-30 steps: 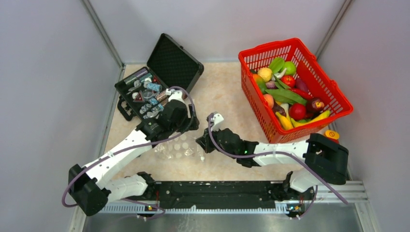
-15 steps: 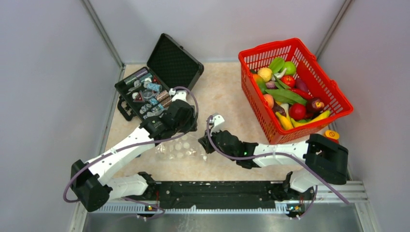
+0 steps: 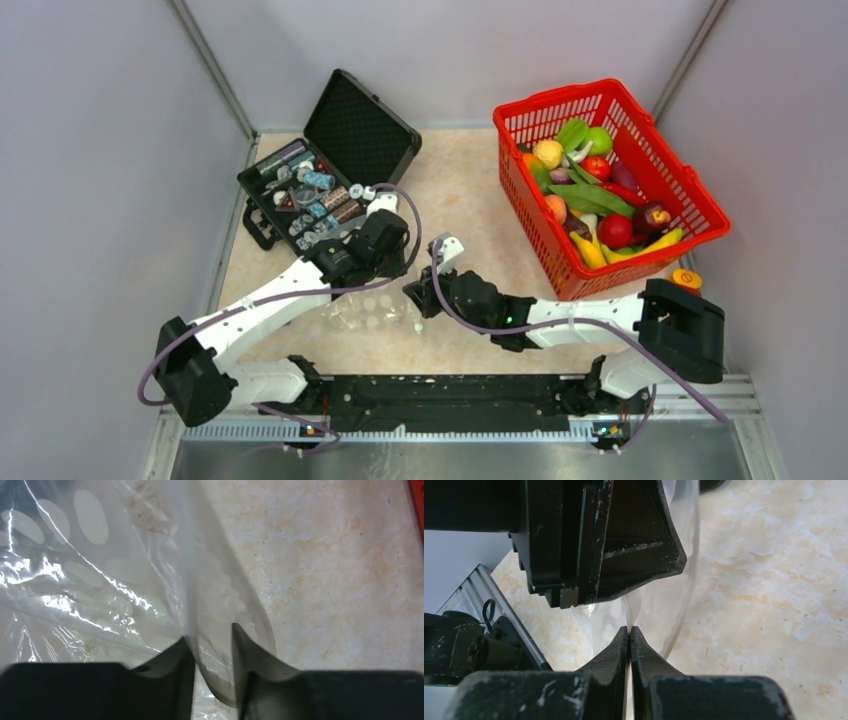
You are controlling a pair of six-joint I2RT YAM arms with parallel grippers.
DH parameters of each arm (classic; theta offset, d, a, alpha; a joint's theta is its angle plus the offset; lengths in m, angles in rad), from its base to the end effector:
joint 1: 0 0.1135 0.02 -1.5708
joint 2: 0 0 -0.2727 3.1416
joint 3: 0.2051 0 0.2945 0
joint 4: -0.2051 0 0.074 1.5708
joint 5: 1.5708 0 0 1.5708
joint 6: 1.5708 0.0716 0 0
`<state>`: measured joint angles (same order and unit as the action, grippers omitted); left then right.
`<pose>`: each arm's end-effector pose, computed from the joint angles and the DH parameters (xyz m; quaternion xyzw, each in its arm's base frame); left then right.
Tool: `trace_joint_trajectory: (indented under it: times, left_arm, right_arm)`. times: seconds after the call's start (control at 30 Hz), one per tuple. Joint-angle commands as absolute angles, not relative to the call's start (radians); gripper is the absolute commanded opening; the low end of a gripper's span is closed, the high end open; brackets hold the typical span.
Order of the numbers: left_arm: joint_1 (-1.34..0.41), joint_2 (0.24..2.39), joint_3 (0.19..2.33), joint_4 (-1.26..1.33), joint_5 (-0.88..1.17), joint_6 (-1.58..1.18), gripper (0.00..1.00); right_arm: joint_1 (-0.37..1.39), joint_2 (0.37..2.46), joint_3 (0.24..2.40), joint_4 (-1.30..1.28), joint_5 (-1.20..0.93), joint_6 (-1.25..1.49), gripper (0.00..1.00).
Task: Place the food in the zip-top bag and seal the zipper
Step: Pick up the zipper food storage bag at the center of the board.
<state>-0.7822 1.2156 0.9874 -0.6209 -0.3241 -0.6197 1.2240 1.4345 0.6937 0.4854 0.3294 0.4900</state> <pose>0.2383 -0.2047 0.2559 0.0182 0.9249 -0.1094 0.3636 0.1487 0.3432 0.1975 -0.1866 0.7647 0.3709 0.4929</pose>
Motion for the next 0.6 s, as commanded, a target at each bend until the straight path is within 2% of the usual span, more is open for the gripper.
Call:
trace_joint_trajectory:
  times: [0.0,0.1,0.17,0.27,0.4,0.47,0.57]
  left_arm:
    - [-0.785,1.214,0.999,-0.598,-0.358,-0.611,0.25]
    - [-0.786,1.205,0.992,-0.598,-0.370,-0.609,0.07]
    - [-0.786,1.195,0.990,-0.598,-0.375,-0.604,0.00]
    - [-0.785,1.186,0.988,-0.602,-0.389,-0.591,0.00]
    - [-0.785,1.172,0.989,-0.605,-0.397,-0.571,0.00]
    - [-0.786,1.166,0.992,-0.599,-0.381,-0.557,0.00]
    - [-0.786,1.164,1.002,-0.598,-0.354,-0.548,0.00]
  right_arm:
    - [1.237,1.400,0.703,0.557,0.303,0.498,0.00]
    - [1.237,1.387,0.686,0.555,0.295,0.500,0.00]
    - [1.237,1.371,0.676,0.551,0.272,0.499,0.05]
    - [1.237,1.321,0.670,0.518,0.238,0.510,0.22]
    - [1.237,1.228,0.660,0.462,0.242,0.535,0.32]
    - [1.230,1.202,0.683,0.378,0.304,0.567,0.43]
    - [1.189,1.232,0.753,0.246,0.294,0.576,0.45]
